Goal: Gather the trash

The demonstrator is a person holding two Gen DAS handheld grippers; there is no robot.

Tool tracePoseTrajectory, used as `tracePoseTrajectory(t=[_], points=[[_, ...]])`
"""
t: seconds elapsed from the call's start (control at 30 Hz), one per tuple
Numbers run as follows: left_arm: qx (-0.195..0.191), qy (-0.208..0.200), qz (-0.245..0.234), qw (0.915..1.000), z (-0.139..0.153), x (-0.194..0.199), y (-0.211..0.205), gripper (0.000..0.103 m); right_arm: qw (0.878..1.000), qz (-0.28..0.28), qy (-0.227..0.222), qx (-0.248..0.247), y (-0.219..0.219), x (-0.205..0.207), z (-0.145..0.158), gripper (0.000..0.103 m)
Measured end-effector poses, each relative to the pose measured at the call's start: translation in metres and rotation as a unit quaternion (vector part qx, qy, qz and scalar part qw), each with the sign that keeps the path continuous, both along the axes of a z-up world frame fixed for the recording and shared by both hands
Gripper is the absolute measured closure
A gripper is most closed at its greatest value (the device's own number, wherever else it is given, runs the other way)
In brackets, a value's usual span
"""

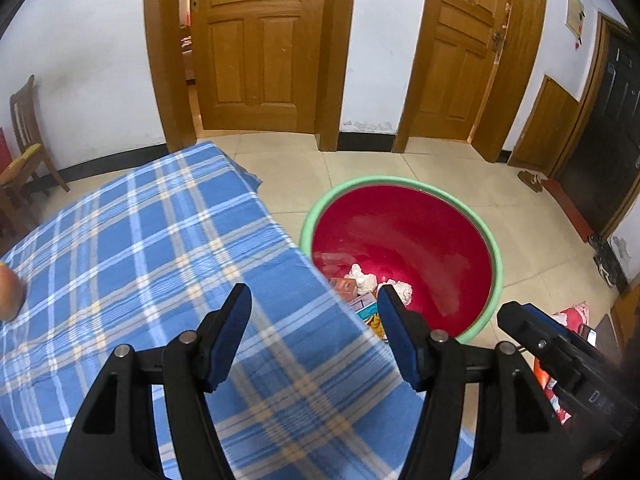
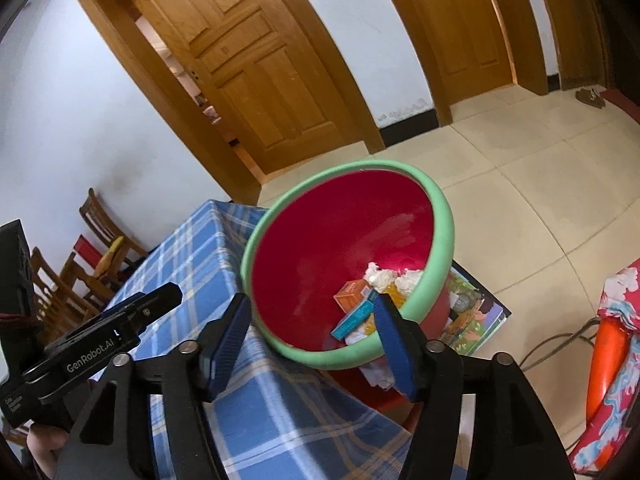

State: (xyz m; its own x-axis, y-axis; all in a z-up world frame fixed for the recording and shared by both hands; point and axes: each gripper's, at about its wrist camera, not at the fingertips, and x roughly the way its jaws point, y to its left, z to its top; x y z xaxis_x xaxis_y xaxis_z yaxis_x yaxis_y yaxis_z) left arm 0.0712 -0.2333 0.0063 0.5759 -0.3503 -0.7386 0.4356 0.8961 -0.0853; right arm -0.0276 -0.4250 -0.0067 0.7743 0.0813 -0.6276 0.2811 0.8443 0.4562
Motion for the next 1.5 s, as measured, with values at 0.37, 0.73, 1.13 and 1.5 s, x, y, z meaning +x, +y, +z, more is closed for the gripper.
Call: tracePoseTrajectory(t=[0.37, 0.73, 1.13, 1.5], points=[[-0.013, -0.01, 0.034, 0.9993, 0.014, -0.021, 0.043, 0.037, 0.999, 0.031, -0.021, -0.025, 0.035, -0.014, 0.024, 0.033], [-0.022, -0.027, 0.082, 0.996, 0.029, -0.044, 0.091, 0.026, 0.996, 0.057, -0.039, -0.055, 0.07, -0.027, 0.043, 0.026], [-0.018, -0.037, 0.148, 0.9881, 0.034, -0.062, 0.149, 0.02, 0.991, 0.099, -0.049, -0.076, 0.113, -0.033, 0.054, 0.026], [-0.026, -0.044, 0.183, 0.9817, 0.036, -0.081, 0.183, 0.02, 0.985, 0.132, -0.049, -0.096, 0.147, -0.034, 0.053, 0.026]])
